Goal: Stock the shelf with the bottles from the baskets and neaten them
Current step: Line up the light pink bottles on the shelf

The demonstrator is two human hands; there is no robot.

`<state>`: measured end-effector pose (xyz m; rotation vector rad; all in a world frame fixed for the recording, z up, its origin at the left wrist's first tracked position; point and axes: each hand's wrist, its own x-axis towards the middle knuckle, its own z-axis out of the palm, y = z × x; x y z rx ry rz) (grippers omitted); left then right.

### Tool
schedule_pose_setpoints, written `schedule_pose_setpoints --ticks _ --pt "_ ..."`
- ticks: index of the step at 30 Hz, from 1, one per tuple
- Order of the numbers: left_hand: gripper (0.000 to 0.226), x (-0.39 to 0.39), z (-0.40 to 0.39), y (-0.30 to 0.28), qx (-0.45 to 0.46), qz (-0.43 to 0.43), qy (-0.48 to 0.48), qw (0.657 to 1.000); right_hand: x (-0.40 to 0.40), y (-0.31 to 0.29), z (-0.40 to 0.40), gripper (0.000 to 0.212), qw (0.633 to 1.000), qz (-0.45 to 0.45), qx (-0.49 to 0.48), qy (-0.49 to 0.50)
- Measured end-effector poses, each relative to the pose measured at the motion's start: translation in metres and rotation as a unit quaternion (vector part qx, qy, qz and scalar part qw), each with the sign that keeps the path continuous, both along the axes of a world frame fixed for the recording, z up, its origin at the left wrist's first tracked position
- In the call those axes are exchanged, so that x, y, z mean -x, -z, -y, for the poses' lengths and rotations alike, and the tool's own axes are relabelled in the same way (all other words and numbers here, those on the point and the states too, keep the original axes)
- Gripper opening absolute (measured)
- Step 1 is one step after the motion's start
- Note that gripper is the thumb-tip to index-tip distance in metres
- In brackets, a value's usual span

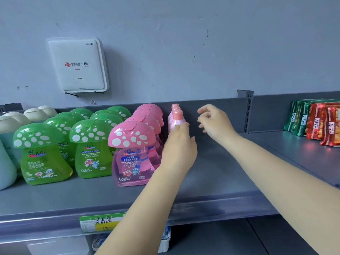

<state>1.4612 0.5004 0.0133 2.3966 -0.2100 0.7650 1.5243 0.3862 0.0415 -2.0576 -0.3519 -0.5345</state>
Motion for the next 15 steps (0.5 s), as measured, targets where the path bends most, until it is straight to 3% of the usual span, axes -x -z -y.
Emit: schedule_pose_setpoints --ticks 3,7,10,15 --pt "0.027 0.005 0.007 -0.007 -0.079 0.039 0.014 0.996 0.029 -0.012 0.022 0.022 0.982 0.097 0.154 0.050" --pt "0.021 0.003 0.028 -0.014 -0.150 0.075 0.070 0.983 0.061 -0.015 0.062 0.023 0.891 0.189 0.377 0.168" --pt "0.020 0.006 0.057 -0.015 -0.198 0.105 0.102 0.969 0.089 -0.009 0.096 0.021 0.839 0.173 0.464 0.225" --pt "0.021 0.029 0.119 -0.001 -0.237 0.142 0.194 0.941 0.147 0.016 0.152 0.017 0.801 0.110 0.514 0.288"
